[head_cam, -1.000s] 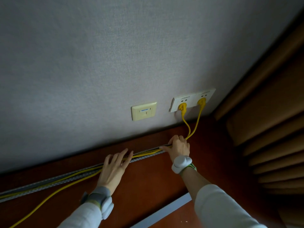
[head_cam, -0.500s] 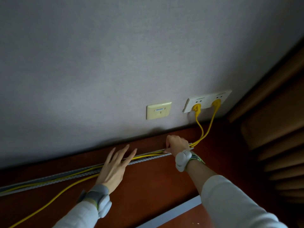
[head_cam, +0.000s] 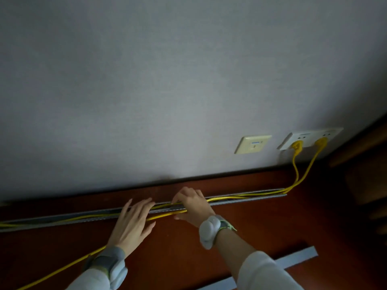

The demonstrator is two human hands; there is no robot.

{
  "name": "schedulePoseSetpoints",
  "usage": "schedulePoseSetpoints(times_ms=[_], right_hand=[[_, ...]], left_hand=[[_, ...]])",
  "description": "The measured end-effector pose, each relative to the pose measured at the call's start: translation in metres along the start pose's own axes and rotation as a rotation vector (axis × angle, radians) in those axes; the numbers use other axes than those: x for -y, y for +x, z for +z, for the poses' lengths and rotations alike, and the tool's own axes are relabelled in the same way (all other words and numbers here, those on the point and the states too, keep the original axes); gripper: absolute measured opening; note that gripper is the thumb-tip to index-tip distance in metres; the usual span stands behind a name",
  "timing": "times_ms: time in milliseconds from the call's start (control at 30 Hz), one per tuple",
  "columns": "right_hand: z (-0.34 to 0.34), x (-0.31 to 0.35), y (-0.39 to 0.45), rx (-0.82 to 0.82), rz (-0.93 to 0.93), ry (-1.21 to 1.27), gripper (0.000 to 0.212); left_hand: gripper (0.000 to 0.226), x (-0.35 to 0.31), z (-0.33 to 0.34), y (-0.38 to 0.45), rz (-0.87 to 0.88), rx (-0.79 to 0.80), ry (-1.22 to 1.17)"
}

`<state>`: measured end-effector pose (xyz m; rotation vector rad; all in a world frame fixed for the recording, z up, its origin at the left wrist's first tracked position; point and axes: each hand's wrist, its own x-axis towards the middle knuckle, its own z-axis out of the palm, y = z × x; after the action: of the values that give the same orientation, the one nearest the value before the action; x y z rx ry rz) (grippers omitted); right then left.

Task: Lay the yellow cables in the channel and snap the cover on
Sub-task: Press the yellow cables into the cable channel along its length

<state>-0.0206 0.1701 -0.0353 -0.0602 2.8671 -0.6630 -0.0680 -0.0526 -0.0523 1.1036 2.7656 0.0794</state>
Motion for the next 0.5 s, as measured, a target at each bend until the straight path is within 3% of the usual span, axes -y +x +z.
schedulePoseSetpoints(times_ms=[100,267,500], right_hand=[[0.021,0.026,0.008,-0.022,0.007,-0.014,0.037],[0.029,0.045,0.01,-0.091,0.108,-0.108,0.024],[0.015,0.055,0.011,-0.222,0.372,0.2,0.012]], left_hand=[[0.058,0.032,0.008,-0.023,-0.027,-0.072,0.04],[0.017,0.062,0.007,-0.043,0.039,-0.072,0.089],[0.047,0.076,-0.012,-0.023,0.103,-0.147,-0.022]])
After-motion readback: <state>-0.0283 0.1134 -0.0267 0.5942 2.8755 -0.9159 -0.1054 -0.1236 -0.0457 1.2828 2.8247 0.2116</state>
